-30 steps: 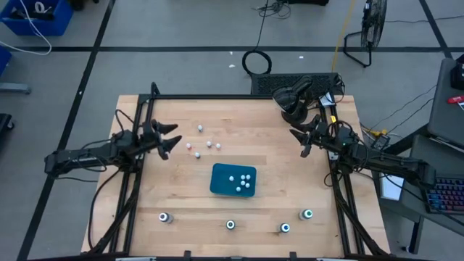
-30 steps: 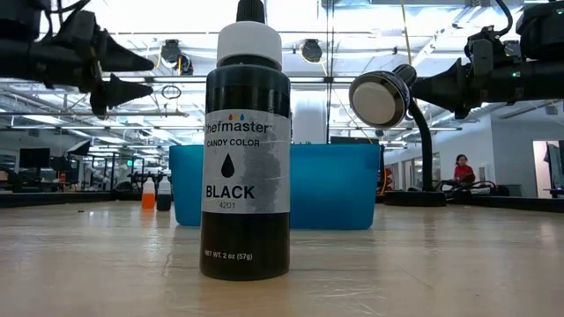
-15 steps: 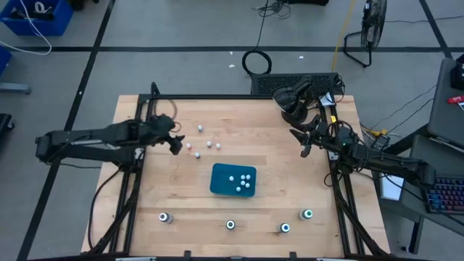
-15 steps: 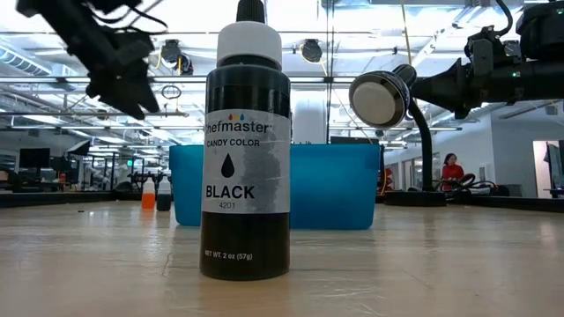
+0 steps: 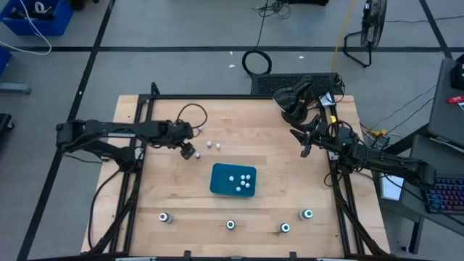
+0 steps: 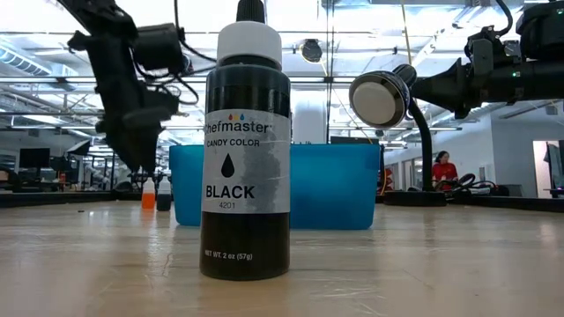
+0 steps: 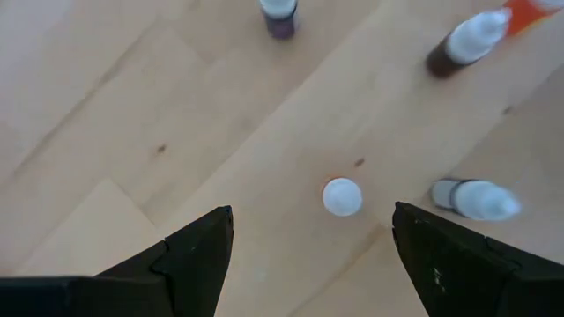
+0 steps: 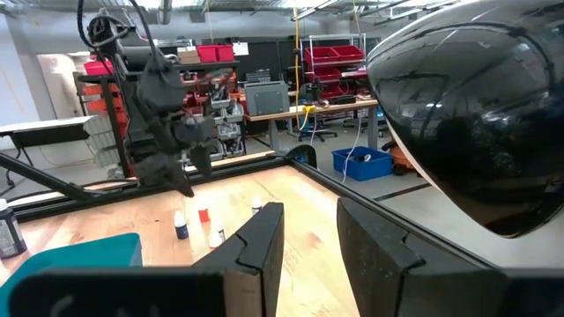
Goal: Pick & Place food coloring
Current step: Put the orange food coloring bottle into the blue bin
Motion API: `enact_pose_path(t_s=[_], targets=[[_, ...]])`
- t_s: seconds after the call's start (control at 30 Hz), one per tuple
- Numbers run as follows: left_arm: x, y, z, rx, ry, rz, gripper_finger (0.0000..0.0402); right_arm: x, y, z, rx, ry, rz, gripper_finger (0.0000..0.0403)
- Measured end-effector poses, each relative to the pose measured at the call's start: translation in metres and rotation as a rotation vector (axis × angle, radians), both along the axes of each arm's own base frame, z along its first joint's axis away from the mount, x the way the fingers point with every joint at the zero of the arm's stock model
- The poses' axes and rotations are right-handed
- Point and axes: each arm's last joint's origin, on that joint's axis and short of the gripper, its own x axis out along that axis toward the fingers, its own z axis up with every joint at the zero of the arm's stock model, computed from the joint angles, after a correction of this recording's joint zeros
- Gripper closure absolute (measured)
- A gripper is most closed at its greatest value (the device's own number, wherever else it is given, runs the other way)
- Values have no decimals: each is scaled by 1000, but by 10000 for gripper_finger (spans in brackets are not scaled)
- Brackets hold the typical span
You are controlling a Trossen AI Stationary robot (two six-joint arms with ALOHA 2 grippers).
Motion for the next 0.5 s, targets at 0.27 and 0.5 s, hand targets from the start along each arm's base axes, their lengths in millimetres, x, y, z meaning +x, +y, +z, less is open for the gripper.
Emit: enact_pose_path(t_s=[0.27,0.5], targets=[[15,4,-25,-14,83,-60,96,0,0,0,0,0,0,303],[24,6,-41,-18,111,-102,96,0,0,0,0,0,0,303]])
